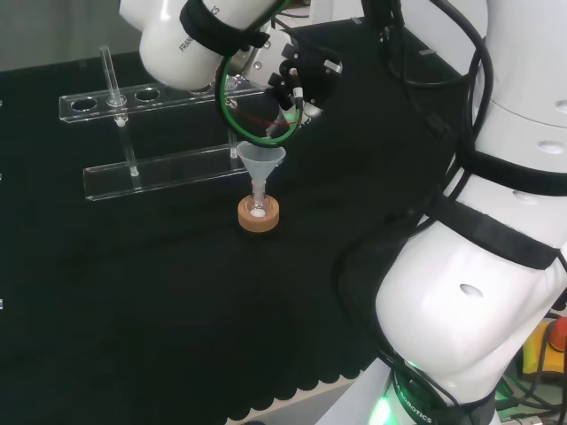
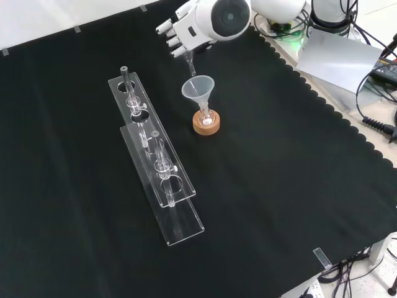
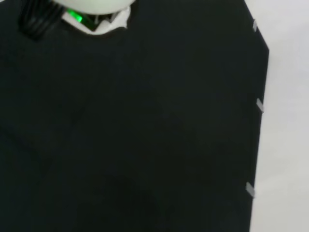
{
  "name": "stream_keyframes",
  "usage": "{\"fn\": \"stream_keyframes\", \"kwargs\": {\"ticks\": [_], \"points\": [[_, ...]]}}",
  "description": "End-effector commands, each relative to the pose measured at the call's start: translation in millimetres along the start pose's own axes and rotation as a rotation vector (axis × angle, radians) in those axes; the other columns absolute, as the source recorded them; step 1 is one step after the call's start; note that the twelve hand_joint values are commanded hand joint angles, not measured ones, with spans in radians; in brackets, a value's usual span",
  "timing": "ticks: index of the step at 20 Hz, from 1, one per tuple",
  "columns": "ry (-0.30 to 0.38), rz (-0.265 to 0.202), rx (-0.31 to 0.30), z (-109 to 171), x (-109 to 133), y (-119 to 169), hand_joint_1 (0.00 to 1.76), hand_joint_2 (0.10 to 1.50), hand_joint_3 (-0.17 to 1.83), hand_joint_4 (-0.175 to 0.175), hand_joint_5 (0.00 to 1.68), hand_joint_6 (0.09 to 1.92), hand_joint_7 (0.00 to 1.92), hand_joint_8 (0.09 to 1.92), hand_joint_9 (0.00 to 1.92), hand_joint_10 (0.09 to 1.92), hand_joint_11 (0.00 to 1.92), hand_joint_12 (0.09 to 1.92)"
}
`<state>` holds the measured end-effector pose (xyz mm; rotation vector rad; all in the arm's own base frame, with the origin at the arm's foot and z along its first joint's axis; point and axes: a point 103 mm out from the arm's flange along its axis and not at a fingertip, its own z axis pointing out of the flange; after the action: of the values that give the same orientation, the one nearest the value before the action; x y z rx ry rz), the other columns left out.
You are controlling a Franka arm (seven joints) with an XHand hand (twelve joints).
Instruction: Pour all the NaCl from the weighing funnel into the round-bottom flask.
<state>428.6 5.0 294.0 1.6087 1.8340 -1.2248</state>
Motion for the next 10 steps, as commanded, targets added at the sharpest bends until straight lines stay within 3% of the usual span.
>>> {"fn": "stream_keyframes", "kwargs": {"ticks": [1,10], "points": [[0.067,-0.002,0.008,10.1,-4.5,1.9,1.09,0.67,0.78,0.174,1.12,1.00,0.90,0.71,1.09,0.45,0.61,1.19],[0.171,-0.005,0.007,19.5,-9.6,6.4,1.09,0.67,0.78,0.174,1.11,1.00,0.90,0.71,1.09,0.45,0.61,1.19]]}}
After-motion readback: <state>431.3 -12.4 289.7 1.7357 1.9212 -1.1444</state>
